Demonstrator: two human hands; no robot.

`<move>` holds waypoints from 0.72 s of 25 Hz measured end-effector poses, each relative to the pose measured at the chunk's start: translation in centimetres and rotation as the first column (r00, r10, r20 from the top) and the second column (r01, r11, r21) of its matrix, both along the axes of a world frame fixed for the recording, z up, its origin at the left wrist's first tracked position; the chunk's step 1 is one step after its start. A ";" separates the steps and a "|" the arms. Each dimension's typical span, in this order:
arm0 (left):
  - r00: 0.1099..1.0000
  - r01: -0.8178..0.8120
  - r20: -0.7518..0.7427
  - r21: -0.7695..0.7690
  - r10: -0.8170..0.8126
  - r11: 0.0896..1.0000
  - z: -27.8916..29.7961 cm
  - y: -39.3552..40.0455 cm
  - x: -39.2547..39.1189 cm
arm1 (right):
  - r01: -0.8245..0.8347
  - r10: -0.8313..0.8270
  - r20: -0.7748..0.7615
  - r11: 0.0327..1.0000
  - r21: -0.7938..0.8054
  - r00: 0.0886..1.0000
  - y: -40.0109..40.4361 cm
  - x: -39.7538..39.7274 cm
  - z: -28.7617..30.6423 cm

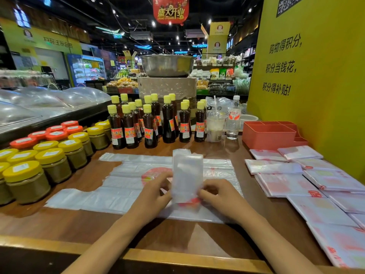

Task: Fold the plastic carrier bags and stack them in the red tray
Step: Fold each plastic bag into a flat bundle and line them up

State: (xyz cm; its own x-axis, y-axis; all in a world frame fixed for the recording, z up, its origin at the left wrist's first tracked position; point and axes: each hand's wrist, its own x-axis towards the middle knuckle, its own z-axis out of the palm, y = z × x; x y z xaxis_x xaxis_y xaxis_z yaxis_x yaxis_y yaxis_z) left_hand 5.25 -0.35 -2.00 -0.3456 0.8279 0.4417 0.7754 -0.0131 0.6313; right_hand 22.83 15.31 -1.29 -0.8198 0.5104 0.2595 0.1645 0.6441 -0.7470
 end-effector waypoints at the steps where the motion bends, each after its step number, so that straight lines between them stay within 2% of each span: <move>1: 0.997 -0.011 0.080 0.026 0.009 1.000 0.3 -0.6 0.0 | 0.012 -0.013 -0.032 0.999 -0.043 0.999 -0.1 -0.3 -0.1; 3: 0.987 -0.094 0.133 0.044 0.087 0.995 0.1 0.1 0.0 | 0.049 -0.057 -0.055 0.990 -0.129 0.997 -0.3 -0.7 -0.3; 5: 0.990 -0.128 0.065 -0.005 0.128 0.992 -0.2 0.6 -0.3 | 0.103 -0.104 -0.009 0.989 -0.102 0.995 -0.3 -0.8 -0.7; 7: 0.995 -0.096 -0.026 -0.081 0.094 0.992 -0.7 0.6 -0.7 | 0.124 -0.127 0.060 0.991 0.043 0.990 -0.3 -0.8 -0.9; 10: 0.993 -0.034 -0.116 -0.189 0.012 0.981 -0.8 0.3 -0.7 | 0.066 -0.098 0.147 0.976 0.206 0.984 -0.4 -0.7 -1.0; 15: 0.992 0.059 -0.092 -0.305 -0.091 0.951 -0.6 -0.1 -0.4 | -0.018 -0.013 0.155 0.980 0.197 0.988 -0.3 -0.3 -0.9; 18: 0.989 0.101 -0.073 -0.314 -0.130 0.944 -0.5 -0.4 0.1 | -0.071 0.044 0.135 0.976 0.204 0.990 -0.4 -0.2 -0.8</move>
